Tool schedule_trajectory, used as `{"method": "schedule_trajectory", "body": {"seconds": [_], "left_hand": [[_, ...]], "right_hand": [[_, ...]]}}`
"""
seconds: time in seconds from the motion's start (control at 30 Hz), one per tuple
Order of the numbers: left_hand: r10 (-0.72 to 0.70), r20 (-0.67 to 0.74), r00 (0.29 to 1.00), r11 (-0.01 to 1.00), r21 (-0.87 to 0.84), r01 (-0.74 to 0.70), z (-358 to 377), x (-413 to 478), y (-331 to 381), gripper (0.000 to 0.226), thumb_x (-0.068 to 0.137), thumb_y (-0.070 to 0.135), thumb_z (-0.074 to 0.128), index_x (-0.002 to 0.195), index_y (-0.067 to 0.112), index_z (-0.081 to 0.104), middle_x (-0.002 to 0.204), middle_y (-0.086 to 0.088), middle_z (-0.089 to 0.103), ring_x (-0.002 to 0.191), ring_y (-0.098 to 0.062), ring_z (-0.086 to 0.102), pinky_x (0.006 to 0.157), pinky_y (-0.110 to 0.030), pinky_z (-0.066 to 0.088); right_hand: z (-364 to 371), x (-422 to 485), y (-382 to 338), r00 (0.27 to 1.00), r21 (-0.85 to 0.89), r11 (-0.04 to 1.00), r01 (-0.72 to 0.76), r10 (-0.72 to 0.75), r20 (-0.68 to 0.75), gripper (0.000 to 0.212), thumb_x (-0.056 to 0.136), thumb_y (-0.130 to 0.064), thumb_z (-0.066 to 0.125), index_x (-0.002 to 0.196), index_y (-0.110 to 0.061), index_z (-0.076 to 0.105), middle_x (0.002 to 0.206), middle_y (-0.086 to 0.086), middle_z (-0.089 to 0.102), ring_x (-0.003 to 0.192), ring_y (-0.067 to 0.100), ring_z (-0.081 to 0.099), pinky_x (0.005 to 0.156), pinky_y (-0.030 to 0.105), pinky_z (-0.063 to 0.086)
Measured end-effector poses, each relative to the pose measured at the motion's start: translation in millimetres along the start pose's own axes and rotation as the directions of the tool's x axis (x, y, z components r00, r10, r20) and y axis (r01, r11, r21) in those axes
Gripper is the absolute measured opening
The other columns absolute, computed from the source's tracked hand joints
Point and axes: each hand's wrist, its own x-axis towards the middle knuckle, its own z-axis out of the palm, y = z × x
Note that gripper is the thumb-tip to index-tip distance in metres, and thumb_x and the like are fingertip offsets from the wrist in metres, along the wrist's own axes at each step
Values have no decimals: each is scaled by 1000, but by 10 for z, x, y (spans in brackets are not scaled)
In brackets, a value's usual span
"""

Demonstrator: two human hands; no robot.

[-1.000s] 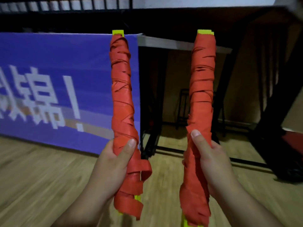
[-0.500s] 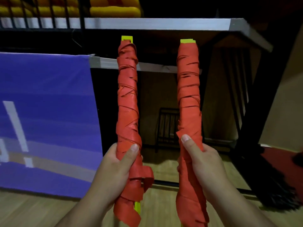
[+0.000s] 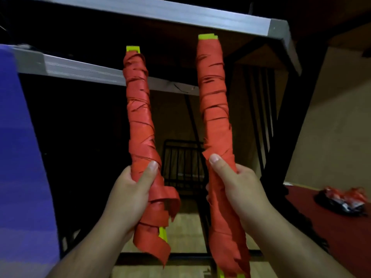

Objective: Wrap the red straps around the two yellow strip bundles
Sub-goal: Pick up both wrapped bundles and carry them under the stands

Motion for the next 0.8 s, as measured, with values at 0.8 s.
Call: {"method": "schedule_trajectory", "body": {"seconds": [0.8], "left_hand": [[30,-389,921,995,96,8,726,3617,114,56,89,48,64,99,-7,65,73,-19,67,59,-30,63,64,-43,55]], "right_hand": [[1311,4809,122,843,54,999,2,-31,536,61,74,-65,74,86,-5,74,74,13,75,66,29,72,78,48,61]]}}
